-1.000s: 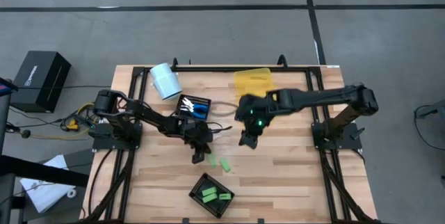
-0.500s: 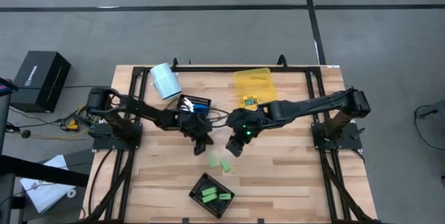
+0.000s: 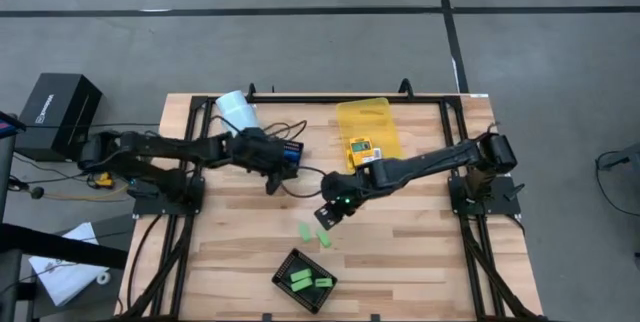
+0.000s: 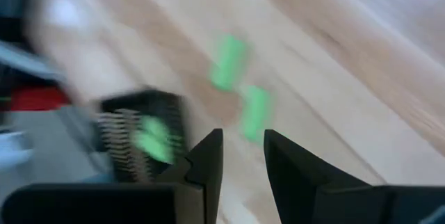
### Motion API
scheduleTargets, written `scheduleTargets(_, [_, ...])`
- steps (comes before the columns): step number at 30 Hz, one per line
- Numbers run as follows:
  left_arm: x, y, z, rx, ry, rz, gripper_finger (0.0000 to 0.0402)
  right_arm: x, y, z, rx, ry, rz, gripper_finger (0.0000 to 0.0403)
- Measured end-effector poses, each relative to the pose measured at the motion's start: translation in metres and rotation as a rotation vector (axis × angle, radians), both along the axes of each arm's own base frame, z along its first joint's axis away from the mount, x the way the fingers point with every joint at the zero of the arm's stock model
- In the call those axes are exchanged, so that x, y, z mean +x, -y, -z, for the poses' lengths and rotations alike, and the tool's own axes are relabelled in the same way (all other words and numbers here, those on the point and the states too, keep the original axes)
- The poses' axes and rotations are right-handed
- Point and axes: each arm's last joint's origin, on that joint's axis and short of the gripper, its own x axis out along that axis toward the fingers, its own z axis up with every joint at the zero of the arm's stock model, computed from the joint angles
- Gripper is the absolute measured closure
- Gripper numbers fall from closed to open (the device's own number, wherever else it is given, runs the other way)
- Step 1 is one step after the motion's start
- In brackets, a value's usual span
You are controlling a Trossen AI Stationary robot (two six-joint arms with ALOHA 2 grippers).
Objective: Pick & Place School Supplies
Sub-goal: Put the green eraser into the bottom black bin
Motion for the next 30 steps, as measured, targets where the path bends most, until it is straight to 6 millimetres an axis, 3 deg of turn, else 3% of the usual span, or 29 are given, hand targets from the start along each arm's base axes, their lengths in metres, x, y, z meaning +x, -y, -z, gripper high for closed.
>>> scheduleTargets(7, [-0.014,0.000,-0.017,0.024,0.040,-0.002,0.0295,-0.005,-0.006,0.039,0.039,-0.271,0.049,0.0305])
scheduleTargets(20, [-0.032,0.005,-0.026,0.025,0.011,0.041,0.0293,0.032,-0.017,0.066,0.106,-0.282,0.106,0.0305])
scheduleTargets(30, [-0.052,-0.008,-0.037,0.073,0.013,-0.028,0.0293,0.053,-0.021,0.076,0.118,-0.268,0.062,0.0278])
